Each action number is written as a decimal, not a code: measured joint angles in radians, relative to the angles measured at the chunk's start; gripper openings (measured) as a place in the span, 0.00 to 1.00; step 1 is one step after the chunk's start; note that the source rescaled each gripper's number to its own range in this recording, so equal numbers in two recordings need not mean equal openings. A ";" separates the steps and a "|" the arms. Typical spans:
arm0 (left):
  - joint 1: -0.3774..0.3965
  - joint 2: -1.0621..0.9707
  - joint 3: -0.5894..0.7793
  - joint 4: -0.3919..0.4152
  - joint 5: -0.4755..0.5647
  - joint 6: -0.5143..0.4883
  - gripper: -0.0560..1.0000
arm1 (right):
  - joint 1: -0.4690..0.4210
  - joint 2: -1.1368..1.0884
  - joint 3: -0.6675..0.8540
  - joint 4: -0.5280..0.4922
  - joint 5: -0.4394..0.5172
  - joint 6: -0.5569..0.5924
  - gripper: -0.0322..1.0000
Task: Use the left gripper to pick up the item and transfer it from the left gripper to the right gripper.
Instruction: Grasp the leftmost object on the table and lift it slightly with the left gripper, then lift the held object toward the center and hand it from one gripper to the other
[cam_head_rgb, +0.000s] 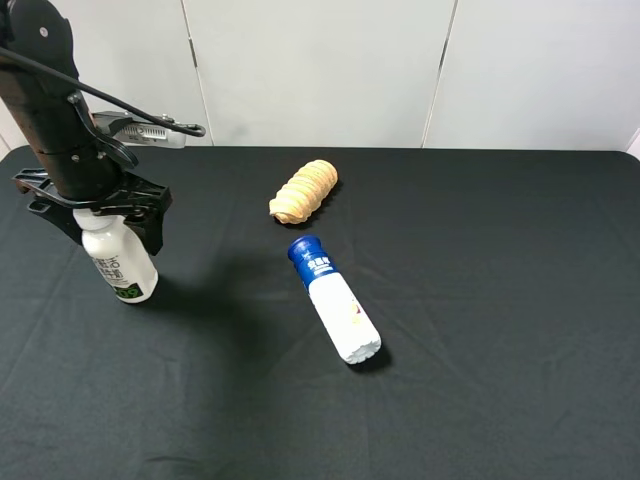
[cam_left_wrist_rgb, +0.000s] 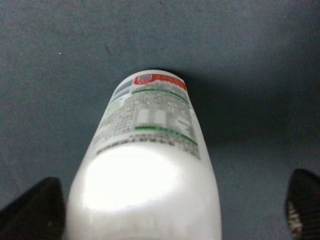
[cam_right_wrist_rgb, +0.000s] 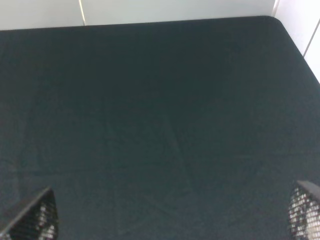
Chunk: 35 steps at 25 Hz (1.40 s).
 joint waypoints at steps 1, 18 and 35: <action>0.000 0.000 0.000 0.000 0.000 0.000 0.50 | 0.000 0.000 0.000 0.000 0.000 0.000 1.00; 0.000 0.000 0.000 0.008 -0.026 0.001 0.05 | 0.000 0.000 0.000 0.000 0.000 0.000 1.00; 0.000 -0.111 -0.278 -0.067 0.260 0.020 0.05 | 0.000 0.000 0.000 0.000 0.000 0.000 1.00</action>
